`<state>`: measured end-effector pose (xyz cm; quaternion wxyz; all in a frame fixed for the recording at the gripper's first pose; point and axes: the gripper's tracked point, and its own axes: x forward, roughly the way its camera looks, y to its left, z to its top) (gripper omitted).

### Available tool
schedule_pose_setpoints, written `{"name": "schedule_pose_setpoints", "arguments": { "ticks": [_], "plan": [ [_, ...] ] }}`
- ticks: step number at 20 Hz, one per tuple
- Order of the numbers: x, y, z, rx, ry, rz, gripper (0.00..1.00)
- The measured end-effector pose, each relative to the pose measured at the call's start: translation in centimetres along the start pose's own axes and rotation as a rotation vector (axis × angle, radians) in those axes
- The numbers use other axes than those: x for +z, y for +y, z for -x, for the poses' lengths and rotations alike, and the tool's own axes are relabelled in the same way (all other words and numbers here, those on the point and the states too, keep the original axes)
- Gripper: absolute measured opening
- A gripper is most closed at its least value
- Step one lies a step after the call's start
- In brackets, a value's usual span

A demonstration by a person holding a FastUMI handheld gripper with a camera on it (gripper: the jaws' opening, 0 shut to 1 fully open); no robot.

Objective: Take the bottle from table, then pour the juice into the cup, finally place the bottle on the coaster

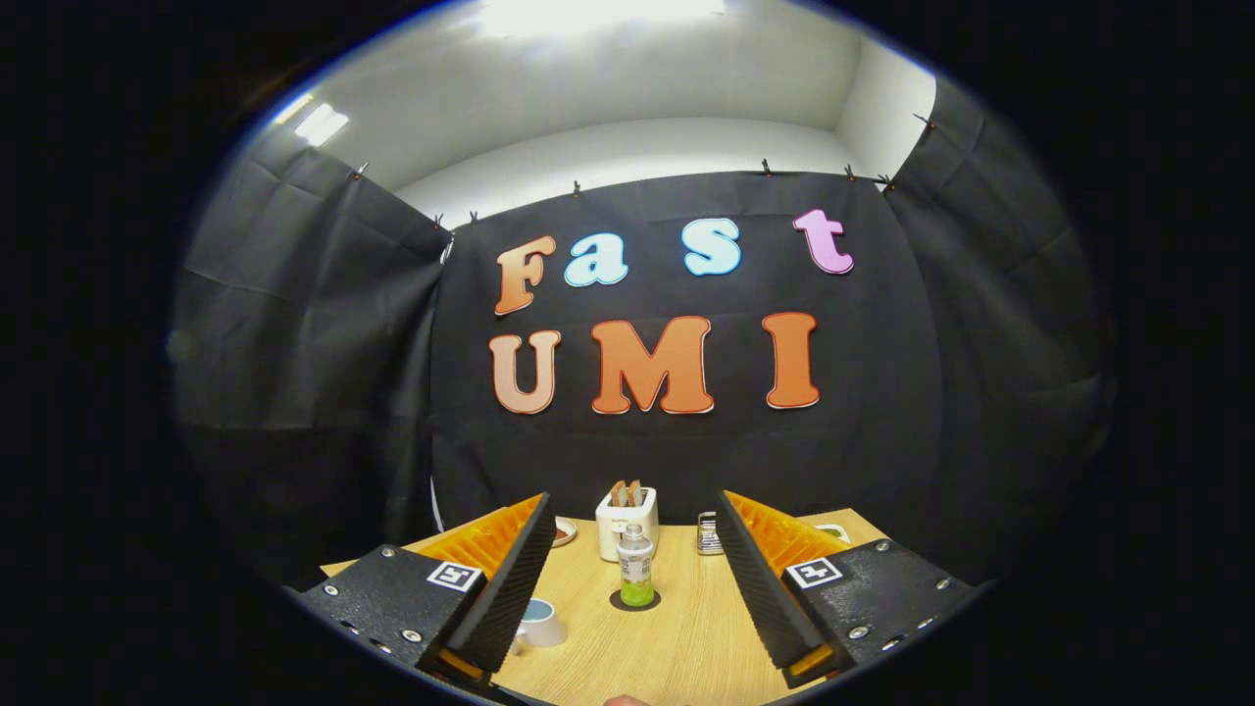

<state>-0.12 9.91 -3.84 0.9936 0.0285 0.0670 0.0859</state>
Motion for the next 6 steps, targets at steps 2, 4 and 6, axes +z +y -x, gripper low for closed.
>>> {"name": "schedule_pose_setpoints", "arguments": {
  "ticks": [2, 4, 6],
  "plan": [
    [0.08, -0.10, 0.04, -0.003, -0.005, -0.010, 0.97],
    [0.30, -0.26, -0.03, -0.006, -0.017, -0.021, 0.97],
    [0.22, -0.40, -0.08, -0.008, -0.016, -0.022, 0.97]
  ]
}}
